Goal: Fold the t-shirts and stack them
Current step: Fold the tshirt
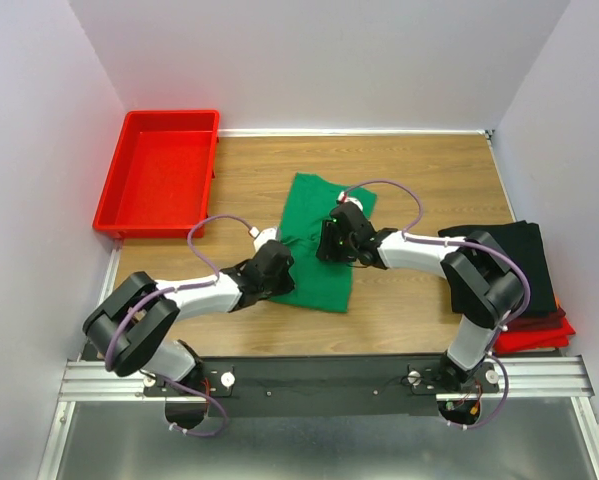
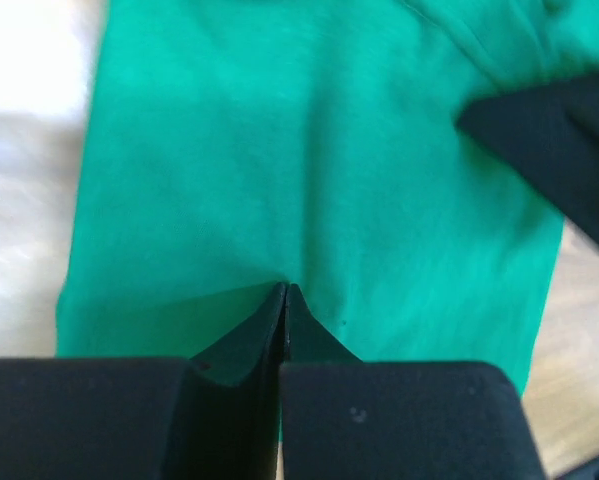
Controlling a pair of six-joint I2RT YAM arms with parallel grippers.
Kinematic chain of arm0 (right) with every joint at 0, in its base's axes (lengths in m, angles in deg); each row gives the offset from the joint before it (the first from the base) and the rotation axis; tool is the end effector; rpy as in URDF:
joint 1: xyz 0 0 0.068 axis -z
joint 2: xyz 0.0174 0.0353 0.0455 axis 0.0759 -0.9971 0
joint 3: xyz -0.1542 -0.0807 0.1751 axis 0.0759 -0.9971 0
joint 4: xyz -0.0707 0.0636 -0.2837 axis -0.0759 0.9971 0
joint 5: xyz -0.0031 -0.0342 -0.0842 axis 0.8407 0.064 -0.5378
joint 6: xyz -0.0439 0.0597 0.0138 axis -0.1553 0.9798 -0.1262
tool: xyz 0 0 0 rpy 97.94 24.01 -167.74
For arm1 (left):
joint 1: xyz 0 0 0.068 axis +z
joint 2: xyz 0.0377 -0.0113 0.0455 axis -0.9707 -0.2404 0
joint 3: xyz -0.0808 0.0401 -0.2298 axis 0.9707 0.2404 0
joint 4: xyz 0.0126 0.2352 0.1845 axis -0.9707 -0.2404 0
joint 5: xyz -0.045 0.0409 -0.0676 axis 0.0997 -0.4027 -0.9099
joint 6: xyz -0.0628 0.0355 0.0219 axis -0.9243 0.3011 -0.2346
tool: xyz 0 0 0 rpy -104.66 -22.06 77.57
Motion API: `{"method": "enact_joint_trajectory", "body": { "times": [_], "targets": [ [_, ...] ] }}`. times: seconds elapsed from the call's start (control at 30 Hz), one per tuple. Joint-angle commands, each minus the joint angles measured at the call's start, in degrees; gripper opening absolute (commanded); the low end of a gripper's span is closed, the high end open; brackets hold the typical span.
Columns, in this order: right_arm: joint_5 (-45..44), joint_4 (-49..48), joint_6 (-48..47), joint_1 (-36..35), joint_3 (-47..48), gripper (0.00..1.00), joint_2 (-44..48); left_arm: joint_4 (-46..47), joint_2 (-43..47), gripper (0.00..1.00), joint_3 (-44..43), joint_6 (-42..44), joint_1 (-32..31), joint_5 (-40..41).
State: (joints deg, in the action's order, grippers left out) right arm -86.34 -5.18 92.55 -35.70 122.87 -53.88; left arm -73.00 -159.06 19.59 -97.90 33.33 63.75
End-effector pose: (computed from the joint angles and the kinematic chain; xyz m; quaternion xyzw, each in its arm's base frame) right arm 0.3095 0.2531 0.0802 -0.0217 0.9337 0.1857 0.3053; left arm 0.2376 -0.2073 0.0695 -0.0946 0.9240 -0.2213 0.2971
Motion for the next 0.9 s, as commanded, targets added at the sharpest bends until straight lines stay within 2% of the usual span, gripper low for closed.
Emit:
{"method": "enact_joint_trajectory", "body": {
  "times": [0.0, 0.3, 0.47, 0.63, 0.87],
  "targets": [
    [-1.46, 7.05, -1.14, 0.15, -3.15, 0.59, -0.66, -2.63, 3.14, 0.08, 4.44, -5.35, -4.60, 0.78],
    [-1.29, 8.37, -0.53, 0.15, -11.15, 0.59, 8.46, -8.78, 11.32, 0.07, 5.68, -8.52, -9.09, -0.36],
    [-2.43, 9.43, 0.35, 0.15, -11.43, 0.60, 14.19, -14.41, 15.19, 0.11, 0.07, -7.38, -8.66, 5.43],
    [-4.89, 10.04, 0.00, 0.15, -8.45, 0.60, 16.66, -13.89, 11.60, 0.11, -4.94, -2.47, -6.02, 7.02],
    [-6.12, 11.27, 0.44, 0.15, -6.86, 0.60, 16.66, -9.06, 3.95, 0.11, -7.42, 2.28, -2.42, 6.85]
  ]
}}
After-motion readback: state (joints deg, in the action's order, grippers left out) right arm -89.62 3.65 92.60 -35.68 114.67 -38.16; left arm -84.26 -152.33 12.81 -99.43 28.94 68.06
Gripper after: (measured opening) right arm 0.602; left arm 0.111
